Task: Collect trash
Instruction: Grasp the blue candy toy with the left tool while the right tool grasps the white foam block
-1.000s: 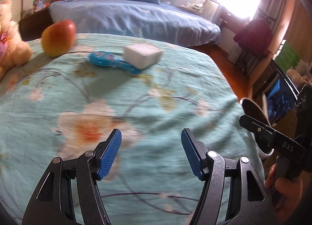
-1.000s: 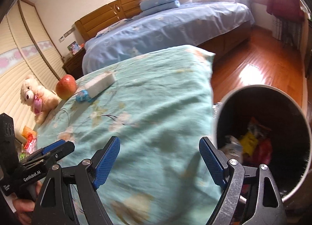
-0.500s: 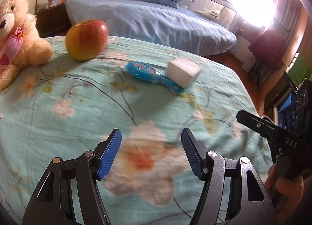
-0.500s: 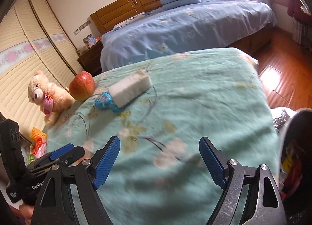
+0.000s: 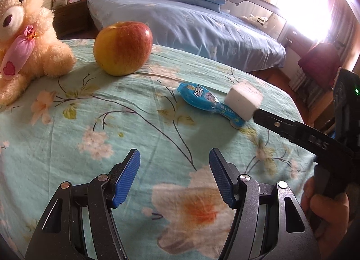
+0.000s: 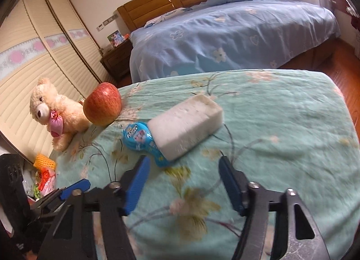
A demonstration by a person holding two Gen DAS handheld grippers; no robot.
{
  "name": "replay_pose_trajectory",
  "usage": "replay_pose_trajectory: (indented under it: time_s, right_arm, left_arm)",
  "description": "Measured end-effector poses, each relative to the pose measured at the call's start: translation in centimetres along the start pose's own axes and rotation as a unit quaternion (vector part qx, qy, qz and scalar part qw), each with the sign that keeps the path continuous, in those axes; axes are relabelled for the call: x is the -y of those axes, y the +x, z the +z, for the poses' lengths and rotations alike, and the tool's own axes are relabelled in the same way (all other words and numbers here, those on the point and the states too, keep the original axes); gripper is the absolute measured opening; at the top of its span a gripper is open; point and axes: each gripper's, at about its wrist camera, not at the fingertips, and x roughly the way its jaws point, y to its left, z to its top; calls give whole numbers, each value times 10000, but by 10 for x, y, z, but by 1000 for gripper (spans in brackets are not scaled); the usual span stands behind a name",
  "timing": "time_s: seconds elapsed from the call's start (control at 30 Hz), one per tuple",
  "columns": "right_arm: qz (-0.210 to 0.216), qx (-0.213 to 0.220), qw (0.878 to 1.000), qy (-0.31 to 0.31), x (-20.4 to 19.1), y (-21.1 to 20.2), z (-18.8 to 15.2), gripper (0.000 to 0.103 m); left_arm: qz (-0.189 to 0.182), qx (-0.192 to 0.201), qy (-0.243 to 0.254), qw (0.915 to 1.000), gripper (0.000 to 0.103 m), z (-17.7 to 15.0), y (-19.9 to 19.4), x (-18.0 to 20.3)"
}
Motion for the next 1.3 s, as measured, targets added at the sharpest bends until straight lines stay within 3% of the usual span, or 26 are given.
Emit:
replay_pose_trajectory:
  time_s: [0.1,0.17,0.43,0.63,0.87,0.93,1.0,1.1,1.3]
  right_arm:
    - [15,-40,10000,-36,-3,12,7,53]
    - [0,-53,10000,-73,-3,19,10,30]
    - [-61,31,9999,-112,14,0,3,15]
    - [-285,24,9996,-55,49,-36,-17,12]
    - [-239,-53,9997,18,68,-63,-34,11]
    - [-223,-48,9997,1,67,-67,-36,11]
    - [-275,-29,9996,-66,65,-70,-38,10]
    - [-241,-3,9996,-125,61,-75,-40,10]
    - [-186,-73,9986,-494,48,-85,-49,10]
  left_arm:
    - [-10,-31,0,10000,65,4,5,1]
    - [-41,-38,14,10000,65,5,6,4]
    - [-261,-132,186,9994,65,16,23,39]
    - [-339,-239,45,9991,66,30,45,63]
    - [360,-144,329,9987,67,40,68,88]
    - [530,-105,484,9974,54,39,70,91]
    - [552,-84,556,9969,31,38,68,91]
    - [381,-121,619,9973,31,30,58,84]
    - [-473,-319,955,9938,31,-9,16,74]
